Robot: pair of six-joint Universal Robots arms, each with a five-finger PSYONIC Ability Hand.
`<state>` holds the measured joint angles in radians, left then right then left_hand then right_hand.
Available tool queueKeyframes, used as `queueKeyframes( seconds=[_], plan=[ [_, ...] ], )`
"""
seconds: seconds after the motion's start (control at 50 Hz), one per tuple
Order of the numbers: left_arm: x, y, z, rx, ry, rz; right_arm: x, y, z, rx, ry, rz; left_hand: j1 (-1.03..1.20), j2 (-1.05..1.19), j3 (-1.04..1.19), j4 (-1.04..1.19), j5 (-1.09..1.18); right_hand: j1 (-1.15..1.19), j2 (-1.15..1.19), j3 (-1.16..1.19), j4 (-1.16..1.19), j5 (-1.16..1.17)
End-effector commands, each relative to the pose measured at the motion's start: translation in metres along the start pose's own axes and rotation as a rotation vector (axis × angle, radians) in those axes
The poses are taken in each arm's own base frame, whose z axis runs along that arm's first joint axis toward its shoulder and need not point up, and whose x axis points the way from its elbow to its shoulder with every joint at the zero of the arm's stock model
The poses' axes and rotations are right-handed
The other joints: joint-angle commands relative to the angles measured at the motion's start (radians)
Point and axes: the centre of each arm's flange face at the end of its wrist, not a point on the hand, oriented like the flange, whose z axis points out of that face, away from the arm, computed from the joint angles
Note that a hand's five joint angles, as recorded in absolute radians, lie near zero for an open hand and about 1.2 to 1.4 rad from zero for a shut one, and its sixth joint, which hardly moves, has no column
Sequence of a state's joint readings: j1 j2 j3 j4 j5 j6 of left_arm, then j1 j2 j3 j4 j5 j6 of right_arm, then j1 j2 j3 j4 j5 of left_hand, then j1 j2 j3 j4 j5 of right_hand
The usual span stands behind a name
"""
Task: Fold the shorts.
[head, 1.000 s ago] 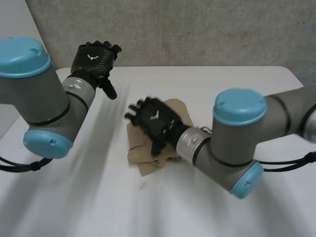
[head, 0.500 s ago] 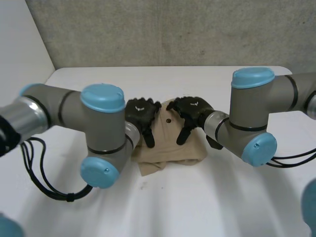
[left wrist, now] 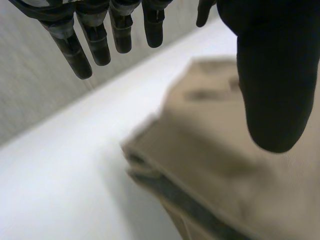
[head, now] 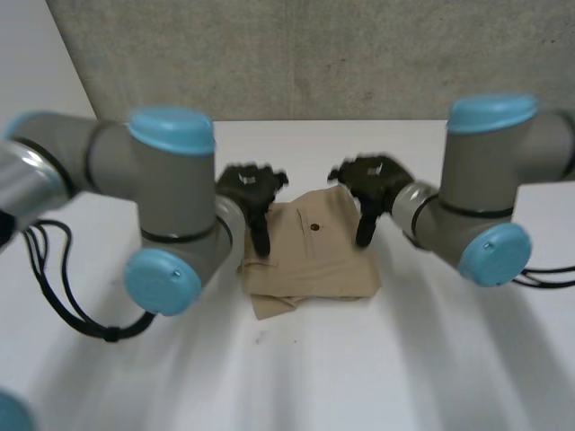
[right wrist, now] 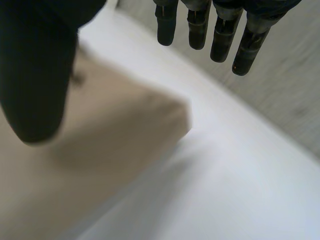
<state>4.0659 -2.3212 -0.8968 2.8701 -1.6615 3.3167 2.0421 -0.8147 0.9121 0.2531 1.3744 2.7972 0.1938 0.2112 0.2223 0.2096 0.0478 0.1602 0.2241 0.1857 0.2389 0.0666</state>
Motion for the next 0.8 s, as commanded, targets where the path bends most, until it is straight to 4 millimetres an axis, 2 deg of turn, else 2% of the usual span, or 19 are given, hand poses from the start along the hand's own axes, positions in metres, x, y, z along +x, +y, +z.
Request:
queueKeyframes(
  seconds=[0.02, 0.06, 0.14, 0.22, 0.34, 0.52, 0.68, 0.76, 0.8],
  plan=[
    [-0.031, -0.076, -0.056, 0.2, -0.065, -0.037, 0.034, -0.078, -0.051, 0.272, 0.19, 0.089, 0.008, -0.009, -0.02, -0.008, -0.021, 0.014, -0.05, -0.011, -0.064, -0.067],
    [-0.053, -0.095, -0.076, 0.256, -0.117, -0.063, 0.043, -0.089, -0.064, 0.308, 0.249, 0.105, 0.008, -0.009, -0.021, -0.008, -0.021, 0.014, -0.05, -0.011, -0.064, -0.067],
    [-0.09, -0.113, -0.106, 0.313, -0.211, -0.141, 0.067, -0.105, -0.094, 0.337, 0.396, 0.116, 0.005, -0.012, -0.023, -0.011, -0.023, 0.014, -0.05, -0.011, -0.064, -0.067],
    [-0.109, -0.107, -0.125, 0.288, -0.253, -0.232, 0.072, -0.104, -0.117, 0.292, 0.441, 0.115, 0.008, -0.009, -0.021, -0.008, -0.021, 0.014, -0.05, -0.011, -0.064, -0.067],
    [-0.11, -0.099, -0.142, 0.272, -0.245, -0.265, 0.072, -0.095, -0.125, 0.227, 0.435, 0.126, 0.005, -0.012, -0.023, -0.011, -0.023, 0.014, -0.05, -0.011, -0.064, -0.067],
    [-0.11, -0.103, -0.144, 0.292, -0.236, -0.272, 0.071, -0.096, -0.127, 0.23, 0.43, 0.129, -0.004, -0.021, -0.032, -0.02, -0.032, 0.014, -0.05, -0.011, -0.064, -0.067],
    [-0.109, -0.095, -0.139, 0.265, -0.232, -0.274, 0.069, -0.094, -0.125, 0.231, 0.424, 0.13, -0.01, -0.027, -0.038, -0.025, -0.038, 0.014, -0.05, -0.011, -0.064, -0.067],
    [-0.108, -0.091, -0.136, 0.253, -0.229, -0.271, 0.063, -0.092, -0.12, 0.247, 0.35, 0.12, -0.018, -0.036, -0.047, -0.034, -0.047, 0.014, -0.05, -0.011, -0.064, -0.067],
    [-0.107, -0.092, -0.136, 0.26, -0.229, -0.269, 0.05, -0.087, -0.113, 0.235, 0.242, 0.112, -0.018, -0.036, -0.047, -0.034, -0.047, 0.014, -0.05, -0.011, -0.064, -0.067]
  ],
)
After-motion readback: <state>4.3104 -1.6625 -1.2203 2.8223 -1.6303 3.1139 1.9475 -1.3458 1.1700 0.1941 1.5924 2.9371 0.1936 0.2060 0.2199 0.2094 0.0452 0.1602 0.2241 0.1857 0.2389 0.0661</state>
